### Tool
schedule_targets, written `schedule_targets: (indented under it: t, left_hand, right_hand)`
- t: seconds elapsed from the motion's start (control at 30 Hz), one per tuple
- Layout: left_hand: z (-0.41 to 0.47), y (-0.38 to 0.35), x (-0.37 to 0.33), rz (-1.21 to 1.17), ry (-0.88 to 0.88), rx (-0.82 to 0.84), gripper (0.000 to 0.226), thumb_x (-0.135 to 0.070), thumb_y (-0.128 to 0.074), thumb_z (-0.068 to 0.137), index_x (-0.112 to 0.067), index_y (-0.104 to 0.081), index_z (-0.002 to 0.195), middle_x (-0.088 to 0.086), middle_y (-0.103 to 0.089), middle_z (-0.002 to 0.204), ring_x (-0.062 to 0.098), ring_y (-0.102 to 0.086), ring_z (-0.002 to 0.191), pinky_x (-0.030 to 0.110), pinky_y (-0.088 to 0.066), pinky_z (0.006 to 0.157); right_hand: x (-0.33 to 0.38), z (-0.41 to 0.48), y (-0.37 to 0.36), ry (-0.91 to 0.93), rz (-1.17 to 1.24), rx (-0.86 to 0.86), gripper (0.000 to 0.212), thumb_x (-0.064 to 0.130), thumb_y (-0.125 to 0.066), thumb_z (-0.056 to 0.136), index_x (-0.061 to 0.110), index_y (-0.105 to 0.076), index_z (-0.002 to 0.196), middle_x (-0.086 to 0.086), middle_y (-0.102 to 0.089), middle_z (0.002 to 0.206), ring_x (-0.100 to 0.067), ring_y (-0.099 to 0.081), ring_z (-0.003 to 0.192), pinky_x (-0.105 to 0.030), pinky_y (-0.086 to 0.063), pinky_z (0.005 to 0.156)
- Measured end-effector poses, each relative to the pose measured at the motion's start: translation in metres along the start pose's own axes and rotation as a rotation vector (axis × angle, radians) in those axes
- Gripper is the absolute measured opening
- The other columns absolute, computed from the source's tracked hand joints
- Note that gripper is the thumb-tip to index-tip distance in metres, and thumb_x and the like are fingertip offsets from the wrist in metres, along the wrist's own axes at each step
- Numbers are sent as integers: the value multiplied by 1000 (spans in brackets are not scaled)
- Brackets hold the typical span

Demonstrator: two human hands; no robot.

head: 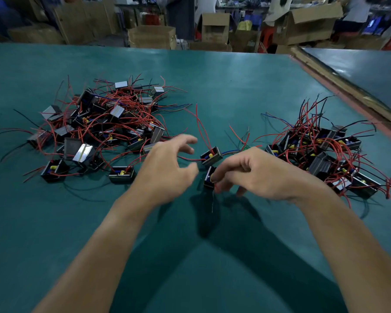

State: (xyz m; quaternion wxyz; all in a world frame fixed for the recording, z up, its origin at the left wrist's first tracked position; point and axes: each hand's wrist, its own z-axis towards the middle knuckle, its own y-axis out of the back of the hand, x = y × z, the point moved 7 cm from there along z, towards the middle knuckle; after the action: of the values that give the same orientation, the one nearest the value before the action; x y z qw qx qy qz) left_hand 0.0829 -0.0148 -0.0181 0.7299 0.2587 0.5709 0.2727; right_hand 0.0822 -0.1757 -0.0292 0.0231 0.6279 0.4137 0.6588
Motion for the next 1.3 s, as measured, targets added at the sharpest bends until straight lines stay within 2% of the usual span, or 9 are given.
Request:
schedule_targets:
  t: [0.13, 0.23, 0.37, 0.5, 0.6, 0.73, 0.9, 1.07, 1.3]
  left_hand:
    - [-3, -19, 14, 312, -9, 167, 55, -24, -59, 89, -28, -44, 142, -3, -50, 141, 20, -32, 135, 36, -32, 111]
    - [0, -12, 18, 349, 28, 58, 52, -20, -61, 87, -27, -47, 137, -4, -60, 127, 22, -42, 126, 38, -41, 100]
    - [-1, -2, 22, 329, 101, -1, 41, -9, -67, 79, -32, -63, 112, -17, -66, 89, 15, -55, 86, 28, -40, 73]
    - [-2, -1, 20, 357, 131, 13, 30, -8, -65, 76, -32, -70, 92, -18, -69, 75, 12, -63, 86, 26, -46, 72]
    - [-2, 4, 16, 332, 119, -41, 19, -15, -67, 78, -31, -71, 86, -15, -71, 80, 14, -64, 87, 28, -49, 74]
    - [-2, 5, 12, 142, 126, -54, 13, -29, -80, 72, -28, -67, 75, -15, -67, 61, 1, -61, 61, 23, -45, 62]
    - [-3, -3, 6, -112, 151, 15, 15, -25, -79, 78, -19, -67, 72, -5, -66, 51, 8, -44, 40, 21, -35, 48]
    - [-8, -14, -1, -451, 236, 241, 8, -8, -57, 96, -4, -64, 93, 5, -70, 61, 10, -52, 43, 15, -38, 40]
    - [-13, -17, -5, -665, 265, 437, 31, 16, -50, 88, -3, -66, 108, 14, -75, 98, 16, -65, 63, 22, -52, 57]
  right_hand:
    - [2, -2, -5, 54, -128, 63, 32, -6, -65, 84, 16, -73, 106, 1, -77, 85, -18, -71, 86, -35, -56, 86]
    - [3, -1, -5, 51, -184, 36, 28, 3, -73, 78, 21, -76, 99, 6, -75, 80, -17, -70, 79, -37, -56, 84]
    - [0, 1, -3, 26, -235, -3, 16, 14, -81, 74, 25, -76, 84, 13, -74, 72, -4, -68, 70, -29, -55, 76]
    - [2, 1, 1, 42, -254, -77, 10, 29, -80, 78, 28, -74, 70, 13, -70, 65, 0, -62, 58, -19, -47, 62]
    - [3, 2, 4, 34, -260, -107, 13, 32, -76, 81, 27, -74, 70, 12, -70, 64, -3, -62, 59, -24, -51, 61]
    - [-1, 3, 5, -3, -289, -115, 19, 39, -73, 83, 22, -75, 74, 11, -71, 66, -7, -65, 62, -27, -52, 62]
    - [-6, 4, 11, -22, -385, -185, 28, 45, -68, 86, 23, -73, 69, 12, -66, 58, -2, -53, 50, -20, -40, 52]
    - [-6, 5, 17, 5, -354, -249, 22, 35, -69, 86, 28, -67, 65, 16, -65, 59, -2, -53, 52, -20, -39, 55]
    - [-1, 5, 19, 102, -288, -309, 9, 34, -68, 85, 28, -72, 79, 9, -66, 62, -10, -56, 55, -30, -47, 57]
